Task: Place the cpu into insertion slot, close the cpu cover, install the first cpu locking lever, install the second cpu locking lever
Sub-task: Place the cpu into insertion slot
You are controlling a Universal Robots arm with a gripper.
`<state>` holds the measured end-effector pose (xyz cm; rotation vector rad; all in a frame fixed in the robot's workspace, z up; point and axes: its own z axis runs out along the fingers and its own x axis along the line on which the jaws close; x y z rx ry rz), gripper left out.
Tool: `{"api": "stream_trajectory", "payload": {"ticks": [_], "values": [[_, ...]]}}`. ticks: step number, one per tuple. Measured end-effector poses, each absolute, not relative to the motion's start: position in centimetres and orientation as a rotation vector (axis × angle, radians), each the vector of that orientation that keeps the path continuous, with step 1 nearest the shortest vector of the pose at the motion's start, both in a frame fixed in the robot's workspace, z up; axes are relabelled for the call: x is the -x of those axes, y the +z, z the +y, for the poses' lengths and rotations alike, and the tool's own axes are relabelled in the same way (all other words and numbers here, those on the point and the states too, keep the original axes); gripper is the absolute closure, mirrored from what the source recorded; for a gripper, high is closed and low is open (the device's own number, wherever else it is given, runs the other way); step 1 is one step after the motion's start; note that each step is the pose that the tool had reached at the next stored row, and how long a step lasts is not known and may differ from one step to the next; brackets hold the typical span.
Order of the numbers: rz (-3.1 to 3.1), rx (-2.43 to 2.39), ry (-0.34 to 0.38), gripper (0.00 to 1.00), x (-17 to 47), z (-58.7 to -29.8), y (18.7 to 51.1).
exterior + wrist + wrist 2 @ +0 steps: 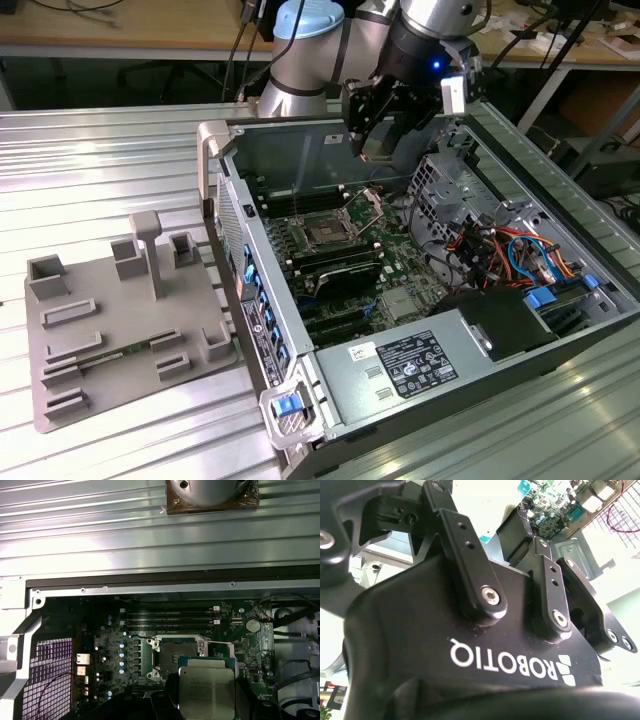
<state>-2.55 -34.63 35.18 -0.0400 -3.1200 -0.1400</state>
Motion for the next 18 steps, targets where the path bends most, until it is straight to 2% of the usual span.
{"api": "stream_trajectory", "payload": {"ticks": [18], "values": [[-3.120, 0.040, -0.140, 0.45, 2.67, -34.64, 34.60]]}}
